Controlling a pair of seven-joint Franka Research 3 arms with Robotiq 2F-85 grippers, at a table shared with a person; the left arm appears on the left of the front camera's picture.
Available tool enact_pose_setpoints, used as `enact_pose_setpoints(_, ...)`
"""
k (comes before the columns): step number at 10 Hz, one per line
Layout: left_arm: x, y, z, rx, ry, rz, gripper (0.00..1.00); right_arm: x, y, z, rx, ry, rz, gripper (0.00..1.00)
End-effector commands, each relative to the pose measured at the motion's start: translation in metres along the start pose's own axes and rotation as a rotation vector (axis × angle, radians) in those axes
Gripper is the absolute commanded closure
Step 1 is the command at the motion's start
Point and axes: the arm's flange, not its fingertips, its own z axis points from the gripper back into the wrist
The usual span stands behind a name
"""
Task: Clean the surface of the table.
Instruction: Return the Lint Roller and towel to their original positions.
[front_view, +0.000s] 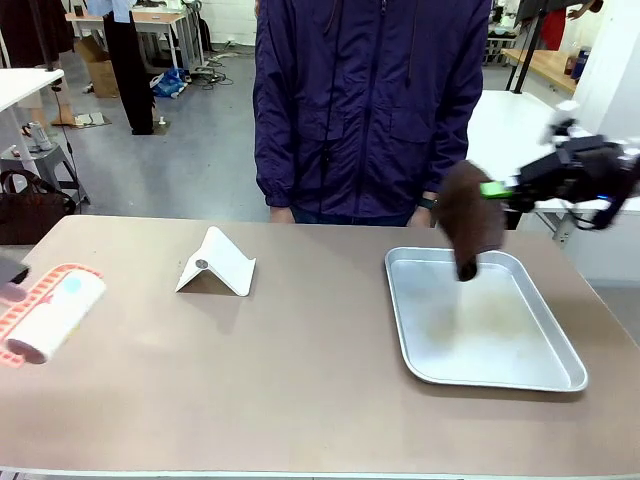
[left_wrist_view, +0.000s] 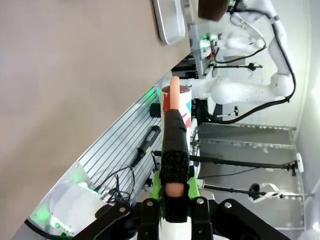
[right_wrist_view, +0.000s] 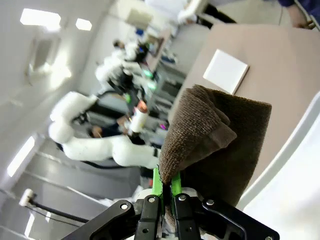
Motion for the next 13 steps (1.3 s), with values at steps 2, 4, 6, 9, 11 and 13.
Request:
enact_pose_setpoints(2,0.024,-0.049,-0.048,0.036,-0.081,0.024,0.78,0.019,-0.012,-0.071,-0.073,0.154,0.147,0.93)
enact_pose_setpoints(4,0.066,-0.077,-0.073,-0.032,-0.269,0.000,0.78,0.022,-0.015,-0.125,0.026,0.188,0.101,0.93)
enact_pose_setpoints(6,0.110,-0.079,-0.094,-0.004,-0.312,0.042,0.78,0.025,-0.018,-0.158,0.064,0.027,-0.011,0.93)
enact_pose_setpoints(9,0.155,-0.074,-0.132,0.099,-0.252,0.060,0.78,0.022,-0.030,-0.181,0.025,-0.237,-0.197,0.93)
enact_pose_setpoints(11,0.170,-0.065,-0.144,0.150,-0.251,0.075,0.78,0.012,-0.042,-0.181,-0.066,-0.214,-0.316,0.93)
enact_pose_setpoints(13,0.165,-0.062,-0.151,0.126,-0.253,0.050,0.78,0.006,-0.045,-0.166,-0.052,-0.094,-0.337,0.93)
